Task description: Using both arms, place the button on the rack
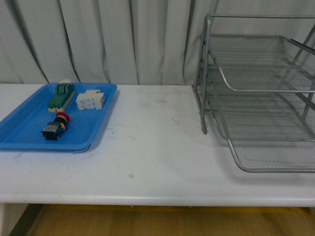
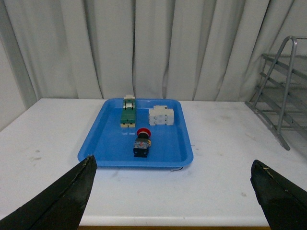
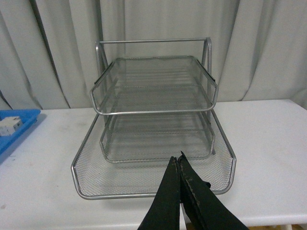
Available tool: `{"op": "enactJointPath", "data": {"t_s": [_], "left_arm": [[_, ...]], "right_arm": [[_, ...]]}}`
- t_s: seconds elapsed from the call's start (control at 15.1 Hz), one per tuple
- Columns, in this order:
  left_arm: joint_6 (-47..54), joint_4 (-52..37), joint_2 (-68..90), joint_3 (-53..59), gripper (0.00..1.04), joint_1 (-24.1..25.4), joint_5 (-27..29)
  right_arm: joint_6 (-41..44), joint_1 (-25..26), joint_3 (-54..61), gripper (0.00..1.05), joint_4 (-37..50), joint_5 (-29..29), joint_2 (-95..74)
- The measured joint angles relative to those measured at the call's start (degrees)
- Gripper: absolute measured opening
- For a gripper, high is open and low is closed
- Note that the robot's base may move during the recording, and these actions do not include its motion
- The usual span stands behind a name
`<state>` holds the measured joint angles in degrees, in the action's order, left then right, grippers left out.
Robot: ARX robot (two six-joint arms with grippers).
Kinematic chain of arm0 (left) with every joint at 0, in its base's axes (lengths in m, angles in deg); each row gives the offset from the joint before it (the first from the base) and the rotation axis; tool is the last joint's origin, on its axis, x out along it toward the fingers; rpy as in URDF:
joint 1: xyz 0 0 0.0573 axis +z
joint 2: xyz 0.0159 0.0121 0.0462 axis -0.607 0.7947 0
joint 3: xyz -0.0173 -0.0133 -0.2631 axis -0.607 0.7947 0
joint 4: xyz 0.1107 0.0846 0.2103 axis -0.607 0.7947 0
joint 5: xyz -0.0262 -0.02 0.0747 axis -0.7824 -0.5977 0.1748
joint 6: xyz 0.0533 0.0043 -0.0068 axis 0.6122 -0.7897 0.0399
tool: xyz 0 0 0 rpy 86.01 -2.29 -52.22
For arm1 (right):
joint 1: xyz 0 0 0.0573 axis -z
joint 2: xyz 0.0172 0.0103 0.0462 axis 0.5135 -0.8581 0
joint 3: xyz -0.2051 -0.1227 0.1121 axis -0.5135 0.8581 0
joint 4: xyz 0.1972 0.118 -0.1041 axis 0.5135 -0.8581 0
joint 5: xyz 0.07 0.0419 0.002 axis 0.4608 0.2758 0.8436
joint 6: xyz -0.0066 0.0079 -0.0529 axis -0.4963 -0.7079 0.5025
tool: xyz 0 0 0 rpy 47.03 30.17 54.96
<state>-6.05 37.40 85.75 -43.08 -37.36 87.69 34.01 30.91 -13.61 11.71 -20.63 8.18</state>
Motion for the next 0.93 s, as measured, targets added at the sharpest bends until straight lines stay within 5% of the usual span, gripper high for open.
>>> {"op": "enactJointPath", "data": {"t_s": [0.73,0.86,0.93], "left_arm": [[0.0,0.0,0.0,0.0,0.98,0.0,0.0],[0.72,3.54,0.83,-0.92,0.98,-0.81,2.25],[2.36,7.96,7.56,-3.89,0.98,-3.34,7.82]], "right_arm": [[0.02,0.0,-0.04,0.02,-18.14,-0.04,16.74],[0.09,0.0,-0.04,0.25,-17.68,-0.02,16.7],[0.07,0.0,-0.04,0.36,-17.64,-0.07,16.72]]}}
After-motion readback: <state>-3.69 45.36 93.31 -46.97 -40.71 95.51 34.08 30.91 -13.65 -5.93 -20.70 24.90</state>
